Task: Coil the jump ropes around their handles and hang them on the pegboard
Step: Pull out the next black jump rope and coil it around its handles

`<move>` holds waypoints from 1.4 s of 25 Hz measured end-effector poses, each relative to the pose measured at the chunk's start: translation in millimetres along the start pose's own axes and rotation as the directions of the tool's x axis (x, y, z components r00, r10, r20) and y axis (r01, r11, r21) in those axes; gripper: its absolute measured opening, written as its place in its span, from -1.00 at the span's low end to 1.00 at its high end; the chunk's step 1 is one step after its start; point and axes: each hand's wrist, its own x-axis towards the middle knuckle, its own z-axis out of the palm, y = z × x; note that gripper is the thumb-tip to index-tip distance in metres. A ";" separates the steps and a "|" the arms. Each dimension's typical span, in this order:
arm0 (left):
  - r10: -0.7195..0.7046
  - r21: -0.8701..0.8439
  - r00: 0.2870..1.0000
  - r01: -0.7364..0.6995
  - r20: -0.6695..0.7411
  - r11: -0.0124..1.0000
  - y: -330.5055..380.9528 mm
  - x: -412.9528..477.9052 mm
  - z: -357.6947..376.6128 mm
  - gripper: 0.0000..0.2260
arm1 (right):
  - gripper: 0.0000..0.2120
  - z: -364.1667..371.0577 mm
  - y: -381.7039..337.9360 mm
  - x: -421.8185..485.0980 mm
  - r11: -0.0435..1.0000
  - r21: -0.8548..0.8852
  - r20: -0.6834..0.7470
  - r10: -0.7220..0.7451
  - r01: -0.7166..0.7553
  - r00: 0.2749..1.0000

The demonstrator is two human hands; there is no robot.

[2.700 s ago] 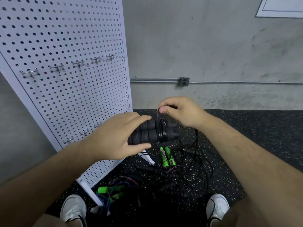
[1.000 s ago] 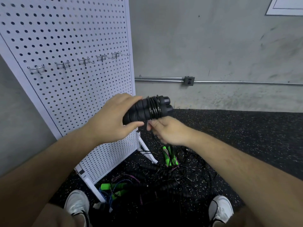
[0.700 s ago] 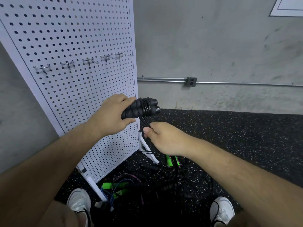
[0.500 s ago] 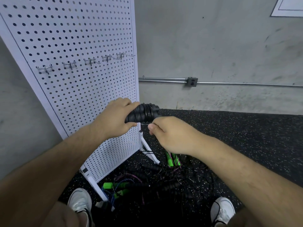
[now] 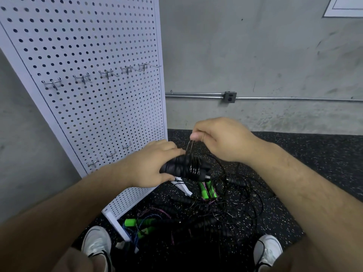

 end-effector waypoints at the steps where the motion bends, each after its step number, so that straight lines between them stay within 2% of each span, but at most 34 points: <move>1: 0.016 -0.024 1.000 -0.016 -0.009 1.000 3.2 -2.7 -2.4 -0.39 | -0.70 0.1 7.3 0.3 0.999 0.039 0.001 -0.003 0.003 1.000; 5: 0.066 -0.131 0.995 -0.076 -0.076 0.988 19.7 -11.7 -21.7 -0.41 | -0.82 12.6 30.2 7.6 0.963 0.266 0.064 0.015 -0.031 0.998; 7: 0.075 -0.172 0.989 -0.096 -0.124 0.980 29.0 -15.9 -30.7 -0.40 | -0.86 21.0 29.5 6.2 0.874 0.478 0.097 0.042 -0.084 0.994; 9: 0.008 -0.235 0.985 -0.048 -0.171 0.971 32.0 -18.9 -36.9 -0.40 | -0.80 27.6 19.6 -0.7 0.738 0.651 0.157 0.099 -0.178 0.983; 11: -0.137 -0.283 0.970 0.078 -0.198 0.956 28.7 -19.3 -41.7 -0.37 | -0.64 38.8 3.6 -6.1 0.714 0.646 0.228 0.157 -0.270 0.961; 13: -0.224 -0.275 0.947 0.157 -0.230 0.948 21.2 -16.2 -42.6 -0.39 | -0.64 56.8 -12.1 -4.6 0.716 0.628 0.256 0.181 -0.306 0.949; 15: -0.248 -0.252 0.927 0.178 -0.282 0.951 13.2 -10.5 -40.1 -0.45 | -0.66 69.5 -26.1 -2.8 0.675 0.658 0.278 0.193 -0.332 0.941; 19: -0.315 -0.165 0.882 0.273 -0.350 0.948 -8.0 -1.6 -36.9 -0.51 | -0.73 79.0 -49.9 -14.3 0.730 0.607 0.327 0.131 -0.314 0.936; 23: -0.263 -0.042 0.918 0.262 -0.296 0.964 -12.8 1.7 -34.0 -0.61 | -0.65 59.0 -66.8 -20.2 0.894 0.386 0.304 0.109 -0.227 0.946; 27: -0.246 0.071 0.943 0.268 -0.225 0.961 -15.7 5.6 -22.6 -0.49 | -0.63 22.9 -72.7 -27.9 0.938 0.305 0.311 0.067 -0.166 0.948; 29: -0.251 0.091 0.951 0.271 -0.180 0.958 -19.8 6.3 -17.6 -0.47 | -0.68 3.3 -72.5 -29.6 0.959 0.253 0.246 0.065 -0.129 0.967; 31: -0.224 0.088 0.961 0.240 -0.161 0.967 -19.8 6.7 -13.4 -0.49 | -0.71 -10.2 -63.4 -26.0 0.989 0.115 0.144 0.072 -0.089 0.987; 33: -0.187 0.079 0.972 0.199 -0.141 0.977 -15.2 6.7 -9.8 -0.47 | -0.71 -14.6 -45.7 -19.2 0.995 -0.034 0.052 0.098 -0.096 0.994; 35: -0.138 0.046 0.983 0.145 -0.122 0.988 -7.3 4.2 -7.9 -0.46 | -0.72 -12.6 -26.4 -11.4 0.988 -0.105 -0.009 0.111 -0.111 0.994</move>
